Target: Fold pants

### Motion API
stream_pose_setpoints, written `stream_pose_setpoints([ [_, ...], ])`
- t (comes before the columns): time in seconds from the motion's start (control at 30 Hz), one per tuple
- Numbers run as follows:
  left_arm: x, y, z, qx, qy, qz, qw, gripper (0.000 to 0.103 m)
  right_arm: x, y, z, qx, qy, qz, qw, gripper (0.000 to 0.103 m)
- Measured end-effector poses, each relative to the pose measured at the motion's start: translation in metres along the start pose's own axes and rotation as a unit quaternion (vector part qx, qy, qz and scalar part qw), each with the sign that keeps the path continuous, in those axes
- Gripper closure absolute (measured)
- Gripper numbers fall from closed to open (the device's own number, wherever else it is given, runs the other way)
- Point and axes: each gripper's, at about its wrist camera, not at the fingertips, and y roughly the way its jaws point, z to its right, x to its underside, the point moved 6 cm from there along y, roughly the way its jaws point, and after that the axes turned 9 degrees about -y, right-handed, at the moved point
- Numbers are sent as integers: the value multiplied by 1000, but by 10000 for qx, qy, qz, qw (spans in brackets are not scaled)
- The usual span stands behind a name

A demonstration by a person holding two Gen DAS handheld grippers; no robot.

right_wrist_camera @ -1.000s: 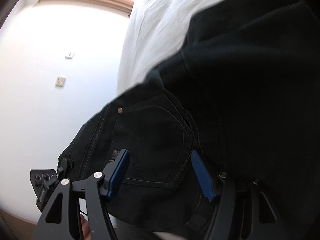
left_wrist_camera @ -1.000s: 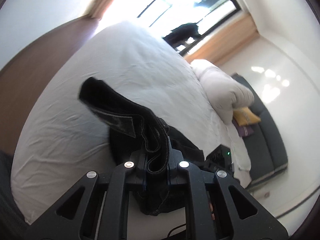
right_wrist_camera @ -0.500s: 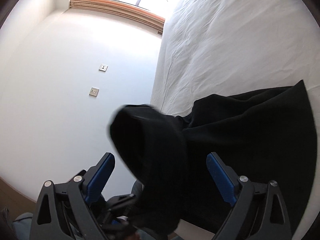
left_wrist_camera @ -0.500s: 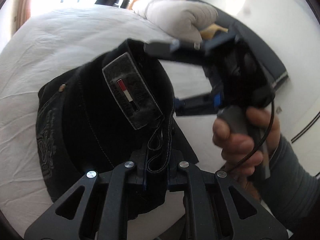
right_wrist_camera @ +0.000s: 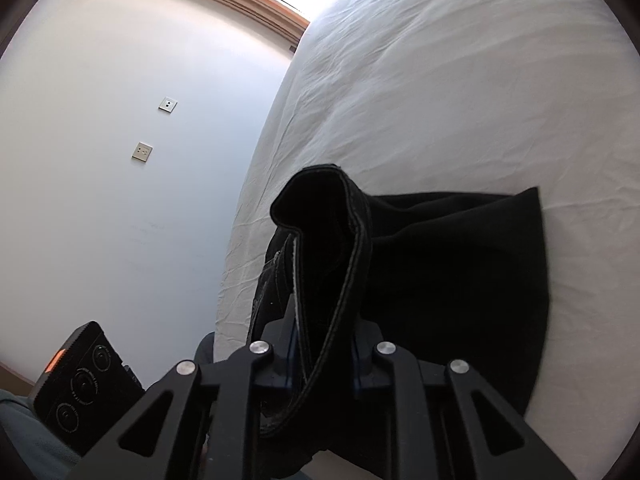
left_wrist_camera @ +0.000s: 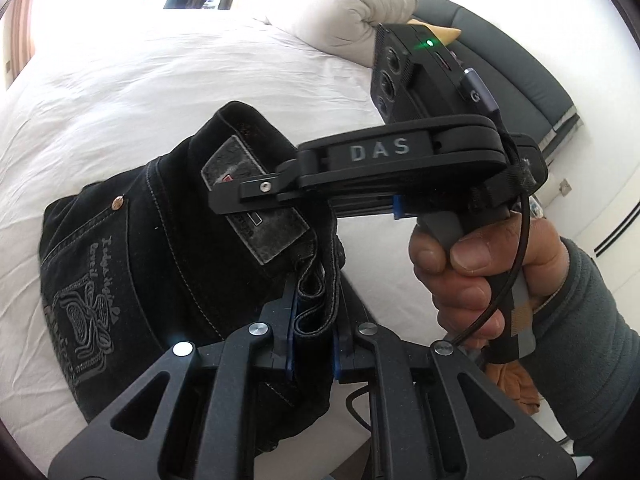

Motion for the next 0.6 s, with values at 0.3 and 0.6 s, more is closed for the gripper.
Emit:
stream_pose_setpoints([
  [0.3, 27, 48, -7, -230, 135, -604, 9978, 91, 9, -3, 50, 326, 383, 24, 9987, 83],
  [0.6, 39, -12, -30, 438, -342, -559, 9969, 38, 18, -14, 81, 537, 1001, 401, 9927, 38],
])
